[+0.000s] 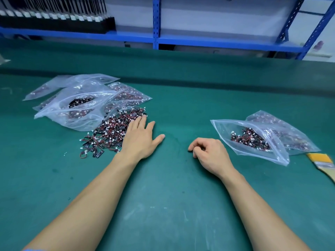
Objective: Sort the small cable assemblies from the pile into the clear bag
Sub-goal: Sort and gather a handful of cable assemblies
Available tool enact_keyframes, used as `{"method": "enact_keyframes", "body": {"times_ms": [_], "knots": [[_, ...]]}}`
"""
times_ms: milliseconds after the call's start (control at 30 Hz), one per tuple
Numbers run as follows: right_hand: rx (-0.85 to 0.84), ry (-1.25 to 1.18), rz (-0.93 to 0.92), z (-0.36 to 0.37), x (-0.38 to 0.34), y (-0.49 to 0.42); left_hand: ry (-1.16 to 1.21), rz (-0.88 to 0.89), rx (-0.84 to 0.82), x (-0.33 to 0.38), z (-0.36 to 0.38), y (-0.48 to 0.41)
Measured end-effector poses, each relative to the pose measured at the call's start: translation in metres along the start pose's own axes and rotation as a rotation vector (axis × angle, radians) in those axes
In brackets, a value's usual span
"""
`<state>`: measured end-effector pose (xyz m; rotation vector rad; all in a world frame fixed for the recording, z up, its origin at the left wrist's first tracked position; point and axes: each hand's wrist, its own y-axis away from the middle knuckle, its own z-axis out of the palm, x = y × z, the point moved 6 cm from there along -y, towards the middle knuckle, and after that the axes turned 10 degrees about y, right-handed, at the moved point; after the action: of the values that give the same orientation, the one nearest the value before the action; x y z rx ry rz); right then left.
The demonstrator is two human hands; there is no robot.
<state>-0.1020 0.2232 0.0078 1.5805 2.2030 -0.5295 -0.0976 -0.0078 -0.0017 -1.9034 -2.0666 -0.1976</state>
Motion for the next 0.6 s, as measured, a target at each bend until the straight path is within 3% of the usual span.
{"method": "enact_keyframes", "body": {"times_ms": [267,367,500,600], "knots": [[0.004,-0.018,-0.005,0.000,0.000,0.001,0.064,0.225,0.064,0.011,-0.011,0.005],[0.004,-0.017,-0.006,-0.001,0.000,0.001,-0.076,0.194,0.145,0.002,-0.025,0.001],[0.004,-0.020,-0.005,0.000,-0.001,0.001,-0.216,0.157,0.034,-0.012,-0.026,-0.012],[0.005,-0.031,0.000,0.000,-0.001,0.000,-0.209,0.195,0.067,-0.012,-0.034,-0.023]]}}
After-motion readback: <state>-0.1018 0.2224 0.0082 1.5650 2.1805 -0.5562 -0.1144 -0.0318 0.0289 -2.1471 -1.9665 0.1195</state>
